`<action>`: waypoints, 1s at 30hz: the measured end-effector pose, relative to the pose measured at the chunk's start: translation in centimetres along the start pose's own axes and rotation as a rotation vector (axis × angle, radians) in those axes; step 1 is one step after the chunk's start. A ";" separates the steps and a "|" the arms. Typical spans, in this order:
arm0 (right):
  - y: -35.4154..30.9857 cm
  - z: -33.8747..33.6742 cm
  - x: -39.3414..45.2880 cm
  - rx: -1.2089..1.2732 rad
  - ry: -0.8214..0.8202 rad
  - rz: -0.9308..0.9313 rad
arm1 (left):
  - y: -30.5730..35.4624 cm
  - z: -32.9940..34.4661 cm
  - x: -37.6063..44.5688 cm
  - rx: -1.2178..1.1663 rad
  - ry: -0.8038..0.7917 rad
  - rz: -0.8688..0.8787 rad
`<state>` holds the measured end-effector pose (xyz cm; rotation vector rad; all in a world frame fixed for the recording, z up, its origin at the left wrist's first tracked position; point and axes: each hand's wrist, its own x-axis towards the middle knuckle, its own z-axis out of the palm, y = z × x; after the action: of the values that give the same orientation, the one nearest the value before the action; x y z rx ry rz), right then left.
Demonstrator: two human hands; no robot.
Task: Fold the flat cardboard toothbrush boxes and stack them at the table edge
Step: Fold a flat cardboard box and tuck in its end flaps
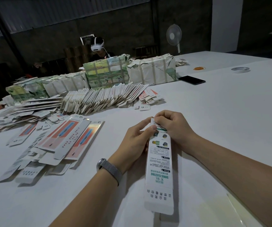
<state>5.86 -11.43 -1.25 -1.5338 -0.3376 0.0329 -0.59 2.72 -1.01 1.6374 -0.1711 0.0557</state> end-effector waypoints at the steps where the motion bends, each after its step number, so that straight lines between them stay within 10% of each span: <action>1: 0.0 0.0 -0.1 -0.005 -0.003 -0.006 | 0.1 0.0 -0.1 0.003 -0.006 0.007; 30: 0.0 0.0 -0.2 -0.002 -0.058 -0.023 | 0.2 -0.6 -0.1 0.045 -0.072 0.008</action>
<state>5.70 -11.46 -1.25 -1.5330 -0.4015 0.0586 -0.65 3.27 -0.82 1.6843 -0.2325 0.0065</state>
